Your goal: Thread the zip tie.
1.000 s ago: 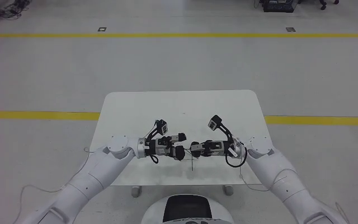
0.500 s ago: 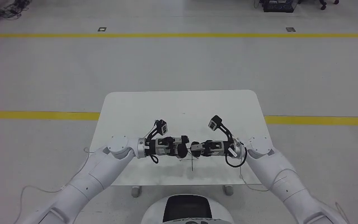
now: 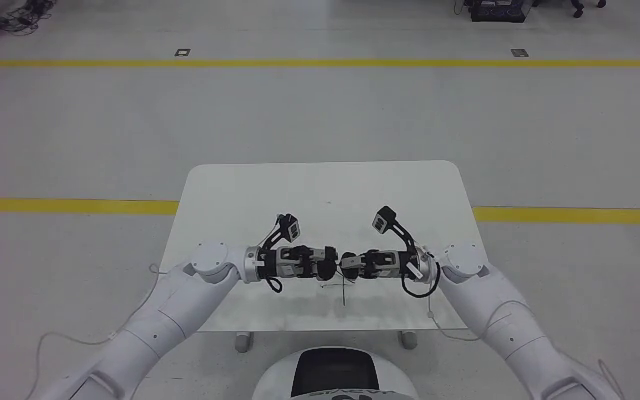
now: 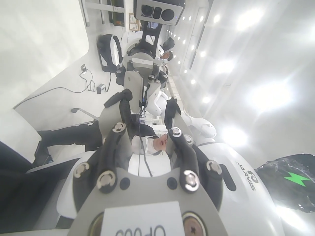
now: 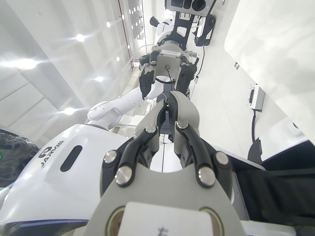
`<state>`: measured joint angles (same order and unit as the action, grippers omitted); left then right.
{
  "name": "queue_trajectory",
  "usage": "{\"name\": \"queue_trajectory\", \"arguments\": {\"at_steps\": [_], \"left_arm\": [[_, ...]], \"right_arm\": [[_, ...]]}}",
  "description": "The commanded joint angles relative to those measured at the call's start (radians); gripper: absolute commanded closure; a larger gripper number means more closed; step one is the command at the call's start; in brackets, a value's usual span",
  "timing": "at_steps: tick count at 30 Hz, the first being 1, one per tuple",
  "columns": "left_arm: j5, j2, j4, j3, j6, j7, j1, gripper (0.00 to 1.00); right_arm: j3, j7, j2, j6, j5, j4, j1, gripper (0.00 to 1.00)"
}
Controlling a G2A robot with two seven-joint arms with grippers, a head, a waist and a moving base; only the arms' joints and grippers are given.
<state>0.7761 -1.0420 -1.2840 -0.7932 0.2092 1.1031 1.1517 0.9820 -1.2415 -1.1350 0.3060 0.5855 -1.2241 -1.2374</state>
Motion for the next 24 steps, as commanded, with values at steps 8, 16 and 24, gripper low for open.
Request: {"name": "queue_trajectory", "arguments": {"at_steps": [8,16,24], "left_arm": [[0.006,-0.003,0.003,0.000,0.001,0.012,-0.001,0.79],[-0.004,-0.007,0.005,0.003,-0.004,0.008,-0.004,0.85],[-0.013,-0.009,0.006,0.005,-0.008,0.003,-0.006,0.88]], "right_arm": [[-0.001,0.003,-0.001,-0.007,-0.001,0.008,0.003,1.00],[-0.004,0.003,-0.003,-0.009,0.002,0.014,0.007,1.00],[-0.008,0.003,-0.005,-0.009,0.005,0.022,0.011,1.00]]}}
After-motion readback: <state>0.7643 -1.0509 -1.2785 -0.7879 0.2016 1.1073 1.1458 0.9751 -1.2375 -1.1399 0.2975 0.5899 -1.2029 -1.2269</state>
